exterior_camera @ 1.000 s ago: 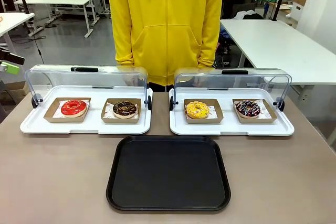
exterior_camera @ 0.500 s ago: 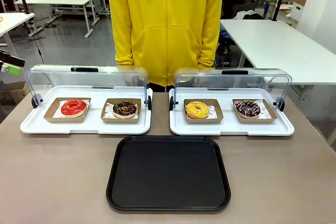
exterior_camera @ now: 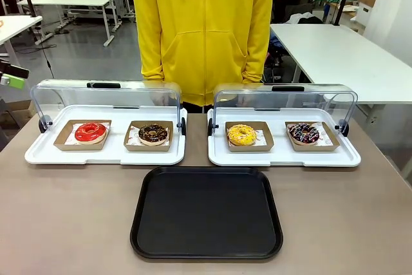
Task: Move the second donut from the left to the tray.
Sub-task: Pick up the Paper togo box containing the Donut indicated by the person and place it on the Handle tray.
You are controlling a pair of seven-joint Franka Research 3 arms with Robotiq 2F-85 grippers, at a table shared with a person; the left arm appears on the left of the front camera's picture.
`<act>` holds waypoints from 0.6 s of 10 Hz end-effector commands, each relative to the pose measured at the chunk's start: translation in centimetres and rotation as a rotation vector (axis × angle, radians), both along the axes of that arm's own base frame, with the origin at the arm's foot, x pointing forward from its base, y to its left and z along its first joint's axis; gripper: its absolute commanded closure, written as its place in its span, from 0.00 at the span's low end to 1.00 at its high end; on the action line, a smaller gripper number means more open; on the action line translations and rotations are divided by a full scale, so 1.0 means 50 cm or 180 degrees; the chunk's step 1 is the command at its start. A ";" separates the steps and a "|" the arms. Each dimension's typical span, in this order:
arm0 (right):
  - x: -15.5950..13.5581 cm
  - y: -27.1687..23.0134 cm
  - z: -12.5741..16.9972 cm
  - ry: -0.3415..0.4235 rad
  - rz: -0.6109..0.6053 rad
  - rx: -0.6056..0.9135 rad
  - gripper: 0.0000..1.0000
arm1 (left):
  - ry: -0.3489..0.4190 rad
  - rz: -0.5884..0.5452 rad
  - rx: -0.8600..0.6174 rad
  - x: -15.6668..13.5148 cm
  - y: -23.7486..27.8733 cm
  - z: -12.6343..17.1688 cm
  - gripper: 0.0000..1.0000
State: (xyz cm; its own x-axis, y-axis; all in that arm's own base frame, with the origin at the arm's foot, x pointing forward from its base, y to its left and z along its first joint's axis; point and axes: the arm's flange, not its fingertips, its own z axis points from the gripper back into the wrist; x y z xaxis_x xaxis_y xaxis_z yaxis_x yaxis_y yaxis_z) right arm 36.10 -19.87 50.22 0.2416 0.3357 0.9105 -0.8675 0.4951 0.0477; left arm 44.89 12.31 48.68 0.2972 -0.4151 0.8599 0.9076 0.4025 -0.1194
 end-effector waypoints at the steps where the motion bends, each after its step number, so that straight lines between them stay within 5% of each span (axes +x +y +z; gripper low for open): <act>1: 0.004 0.000 0.004 -0.0053 0.0002 0.0059 0.00 | 0.0021 -0.0023 0.0027 -0.001 -0.003 0.001 0.00; 6: 0.004 0.000 0.004 -0.0053 0.0002 0.0059 0.00 | 0.0021 -0.0023 0.0027 -0.001 -0.003 0.001 0.00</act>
